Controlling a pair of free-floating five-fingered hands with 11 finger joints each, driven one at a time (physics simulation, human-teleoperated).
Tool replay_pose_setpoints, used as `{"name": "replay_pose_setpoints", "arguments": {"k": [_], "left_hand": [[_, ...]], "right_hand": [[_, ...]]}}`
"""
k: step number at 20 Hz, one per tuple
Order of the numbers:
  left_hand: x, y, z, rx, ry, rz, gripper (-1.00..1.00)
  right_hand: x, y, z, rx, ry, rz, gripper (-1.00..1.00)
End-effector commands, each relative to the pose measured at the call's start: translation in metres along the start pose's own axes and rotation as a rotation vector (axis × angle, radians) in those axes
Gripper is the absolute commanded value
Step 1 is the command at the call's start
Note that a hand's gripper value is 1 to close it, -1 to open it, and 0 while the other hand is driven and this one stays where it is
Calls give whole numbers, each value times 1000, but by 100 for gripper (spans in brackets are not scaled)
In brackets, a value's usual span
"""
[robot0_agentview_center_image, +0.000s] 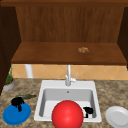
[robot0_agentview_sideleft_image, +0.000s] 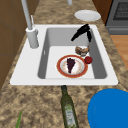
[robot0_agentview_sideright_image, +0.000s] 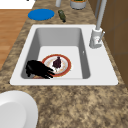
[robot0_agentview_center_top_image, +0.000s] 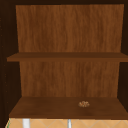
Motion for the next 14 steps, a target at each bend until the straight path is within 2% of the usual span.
{"name": "replay_pose_setpoints", "arguments": {"k": [1, 5, 7, 10, 11, 14], "left_hand": [[0, 0, 0, 0, 0, 0, 0], [0, 0, 0, 0, 0, 0, 0], [0, 0, 0, 0, 0, 0, 0], [0, 0, 0, 0, 0, 0, 0], [0, 0, 0, 0, 0, 0, 0], [0, 0, 0, 0, 0, 0, 0]], "right_hand": [[-3, 6, 11, 118, 31, -60, -100], [0, 3, 6, 109, 87, -72, -100], [-7, 5, 10, 112, 60, -82, -100], [-25, 12, -7, 33, -20, -127, -100], [-30, 14, -11, 29, -35, -145, -100], [-34, 16, -9, 78, -50, -184, -100]]}}
